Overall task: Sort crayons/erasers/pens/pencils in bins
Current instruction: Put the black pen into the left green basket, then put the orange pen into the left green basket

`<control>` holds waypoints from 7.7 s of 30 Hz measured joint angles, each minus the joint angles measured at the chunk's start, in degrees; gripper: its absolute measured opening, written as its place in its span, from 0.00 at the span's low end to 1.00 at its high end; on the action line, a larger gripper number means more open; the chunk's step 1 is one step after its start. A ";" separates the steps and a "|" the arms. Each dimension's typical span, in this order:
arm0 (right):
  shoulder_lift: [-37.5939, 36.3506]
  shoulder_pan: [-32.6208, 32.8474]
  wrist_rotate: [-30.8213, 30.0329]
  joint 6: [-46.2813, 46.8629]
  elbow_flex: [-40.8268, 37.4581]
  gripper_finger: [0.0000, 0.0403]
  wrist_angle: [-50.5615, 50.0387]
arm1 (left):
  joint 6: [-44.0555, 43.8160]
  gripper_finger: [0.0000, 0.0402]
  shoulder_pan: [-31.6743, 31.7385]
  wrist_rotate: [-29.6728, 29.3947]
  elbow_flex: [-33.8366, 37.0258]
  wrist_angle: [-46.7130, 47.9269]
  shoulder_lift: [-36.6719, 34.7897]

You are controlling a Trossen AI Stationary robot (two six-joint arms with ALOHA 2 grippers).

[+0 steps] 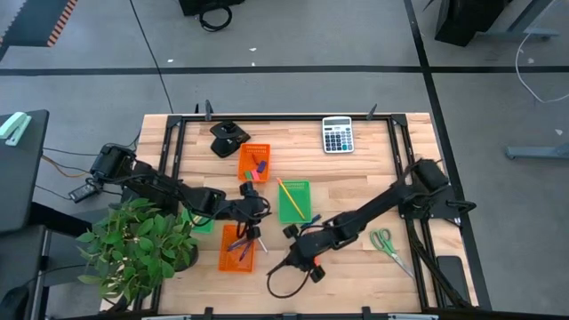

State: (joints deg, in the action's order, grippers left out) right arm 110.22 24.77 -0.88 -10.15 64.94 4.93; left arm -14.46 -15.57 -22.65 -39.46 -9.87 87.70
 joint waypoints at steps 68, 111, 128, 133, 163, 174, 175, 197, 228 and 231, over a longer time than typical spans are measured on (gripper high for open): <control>-11.04 -6.57 -19.24 -0.44 0.19 0.11 -12.68 | -2.88 0.33 0.32 8.55 0.00 -4.11 -2.25; -16.18 1.41 -22.40 27.13 0.02 0.50 -32.50 | -38.67 0.12 -16.63 -21.30 0.02 51.60 -19.69; -16.20 3.50 -26.76 37.19 -11.21 0.50 -29.02 | -76.75 0.11 -33.58 -22.43 0.02 76.17 -19.67; -16.20 3.50 -26.78 37.37 -11.53 0.50 -28.70 | -77.90 0.13 -30.84 -19.86 0.02 79.34 -19.67; -16.20 3.50 -26.77 36.35 -11.53 0.50 -27.46 | -68.08 0.18 -27.72 -2.54 -0.02 79.90 -19.63; -16.20 3.35 -26.78 35.65 -11.53 0.50 -27.46 | -67.29 0.11 -27.56 -8.25 -0.02 80.29 -19.63; -16.20 3.35 -26.78 35.65 -11.53 0.50 -27.44 | -66.80 0.12 -27.56 -9.89 -0.01 80.30 -19.63; -16.20 3.37 -26.74 33.90 -11.53 0.50 -25.95 | -37.51 0.15 -11.64 -22.96 0.02 61.24 -19.49; -16.20 11.82 -13.34 40.23 -11.53 0.50 -14.49 | 5.04 0.14 -3.31 -14.07 0.02 12.60 -14.21; -16.16 13.22 -16.40 43.96 -11.53 0.50 -14.73 | 10.05 0.15 -1.95 -10.49 0.02 8.98 -12.35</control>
State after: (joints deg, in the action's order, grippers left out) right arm 94.06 37.99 -17.29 33.81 53.41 -9.79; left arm -4.41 -17.52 -33.14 -39.44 -0.89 75.35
